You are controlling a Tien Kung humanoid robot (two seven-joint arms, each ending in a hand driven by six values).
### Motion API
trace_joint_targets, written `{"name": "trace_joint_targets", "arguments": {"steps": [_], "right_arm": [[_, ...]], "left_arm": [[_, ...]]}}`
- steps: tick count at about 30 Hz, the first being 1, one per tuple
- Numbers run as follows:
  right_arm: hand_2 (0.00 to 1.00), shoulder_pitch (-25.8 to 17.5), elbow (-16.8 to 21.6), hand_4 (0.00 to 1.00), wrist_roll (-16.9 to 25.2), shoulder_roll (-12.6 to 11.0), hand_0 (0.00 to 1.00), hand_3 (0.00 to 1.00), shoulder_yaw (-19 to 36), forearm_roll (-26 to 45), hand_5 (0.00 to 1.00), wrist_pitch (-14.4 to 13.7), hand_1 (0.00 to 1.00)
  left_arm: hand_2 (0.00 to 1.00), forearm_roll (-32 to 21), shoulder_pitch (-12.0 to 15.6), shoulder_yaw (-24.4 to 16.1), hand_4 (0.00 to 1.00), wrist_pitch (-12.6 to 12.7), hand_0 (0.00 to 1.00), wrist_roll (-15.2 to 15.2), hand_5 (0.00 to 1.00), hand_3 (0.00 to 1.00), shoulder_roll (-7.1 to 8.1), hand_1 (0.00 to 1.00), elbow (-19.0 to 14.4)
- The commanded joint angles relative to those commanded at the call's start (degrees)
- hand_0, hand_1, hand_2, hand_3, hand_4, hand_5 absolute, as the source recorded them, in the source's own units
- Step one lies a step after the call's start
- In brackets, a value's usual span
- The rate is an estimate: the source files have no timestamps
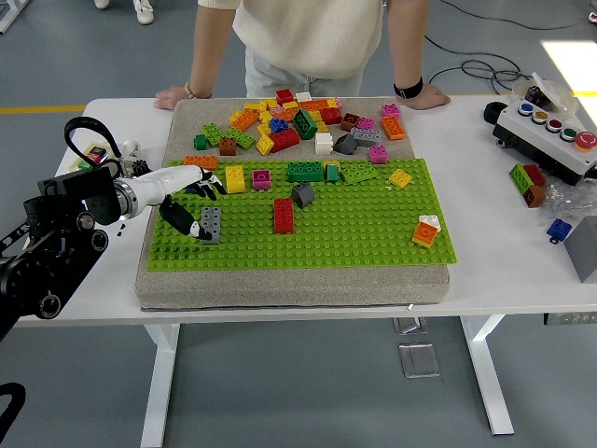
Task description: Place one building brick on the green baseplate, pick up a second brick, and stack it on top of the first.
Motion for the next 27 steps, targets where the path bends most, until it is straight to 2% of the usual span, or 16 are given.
{"name": "trace_joint_targets", "arguments": {"steps": [2,3,8,9,14,15,27], "right_arm": [[0.73,0.0,0.0,0.998,0.0,0.0,0.758,0.753,0.1,0.0,0.505,0.0,0.685],[0.731,-0.1,0.0,0.998,0.0,0.0,0.758,0.753,0.1,0.0,0.505,0.0,0.685],[0.731,0.0,0.0,0.998,0.0,-0.1,0.758,0.753,0.2,0.0,0.505,0.0,0.685],[0.731,0.1,0.0,0.998,0.0,-0.1,0.758,0.753,0.2,0.0,0.506,0.0,0.685],[0.731,0.2,0.0,0.998,0.0,-0.1,0.758,0.753,0.2,0.0,0.506,0.1,0.685],[0.731,0.1,0.0,0.998,0.0,-0.1,0.758,0.753,0.2,0.0,0.505,0.1,0.685],[0.731,0.2,0.0,0.998,0.0,-0.1,0.758,0.753,0.3,0.1,0.505,0.0,0.685]], "left_arm": [[0.763,0.5,0.5,0.0,0.998,-0.8,0.877,0.3,0.216,0.755,0.39,0.8,-1.5],[0.811,0.6,0.8,-0.1,0.998,-1.1,0.92,0.4,0.412,0.702,0.56,0.835,-2.1],[0.811,1.6,1.5,0.2,0.998,-2.1,0.92,0.8,0.412,0.702,1.28,0.835,-3.2],[0.855,1.6,1.5,0.2,0.998,-2.1,0.976,0.9,0.48,0.657,1.33,0.867,-3.2],[0.855,2.2,2.0,0.2,0.998,-2.5,0.976,1.0,0.48,0.657,1.57,0.867,-3.3],[0.873,2.3,2.1,0.2,0.998,-2.6,0.982,1.0,0.515,0.635,1.64,0.878,-3.3],[0.878,2.7,3.0,0.3,0.998,-3.0,0.99,1.3,0.537,0.622,2.16,0.879,-3.6]]}}
